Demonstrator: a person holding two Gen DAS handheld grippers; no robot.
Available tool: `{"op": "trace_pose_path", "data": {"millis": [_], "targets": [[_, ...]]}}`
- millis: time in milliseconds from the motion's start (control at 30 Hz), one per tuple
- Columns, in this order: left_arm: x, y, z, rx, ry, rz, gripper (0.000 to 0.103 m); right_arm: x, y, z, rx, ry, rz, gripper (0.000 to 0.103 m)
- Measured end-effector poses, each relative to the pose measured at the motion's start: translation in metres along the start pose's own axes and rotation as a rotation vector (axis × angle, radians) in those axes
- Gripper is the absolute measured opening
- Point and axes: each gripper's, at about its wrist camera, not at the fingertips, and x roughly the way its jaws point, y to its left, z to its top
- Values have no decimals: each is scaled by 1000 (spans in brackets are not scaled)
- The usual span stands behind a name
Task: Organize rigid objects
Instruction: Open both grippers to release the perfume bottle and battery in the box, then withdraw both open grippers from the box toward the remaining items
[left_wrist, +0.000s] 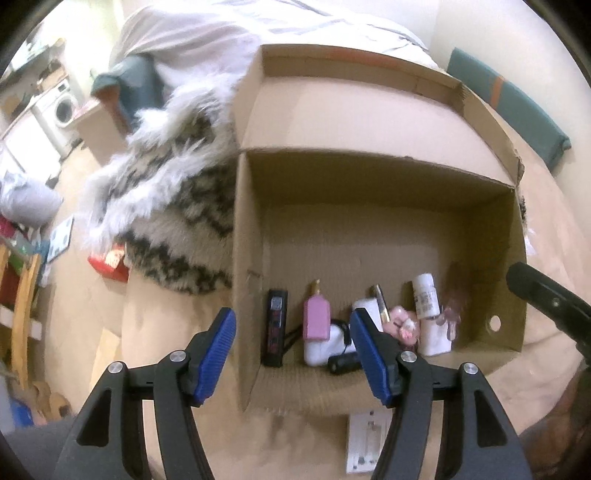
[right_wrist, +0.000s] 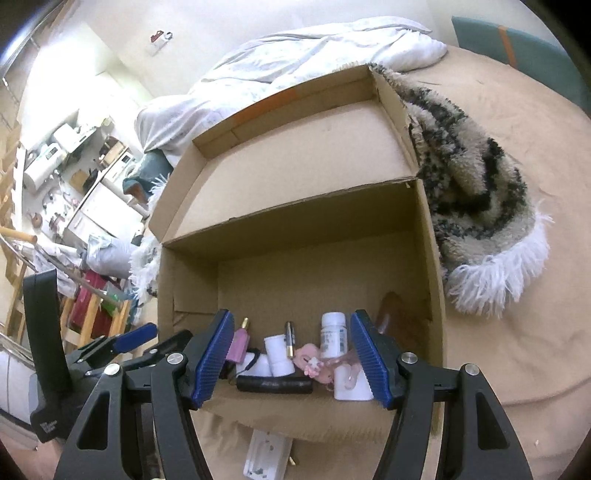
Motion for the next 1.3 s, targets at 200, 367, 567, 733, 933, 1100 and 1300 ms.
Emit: {"op": "trace_pose_path", "data": {"millis": [200,367,567,733,933,1100,1300], "targets": [[-5,12,-23,-35,31,7,62,-6,2,-18,11,32,12,69],[-6,14,-47,-27,43,26,63,-10,7,-37,-1,58,-3,69],[8,17,-73,-60,130,-31,63,-1,5,-62,11,133,-73,69],[36,16,-91,-132,263,-131,63,10,2,-72,25,173,-126,69],[51,-22,-96,-31,296,-181,63,16,0,-74,30,190,-142,69],[65,-45,-96,-7,339,-184,63,16,-6,-76,47,198,-162,69],[82,-61,-89,11,347,-165,62,18,-20,-79,97,213,-174,69]]}}
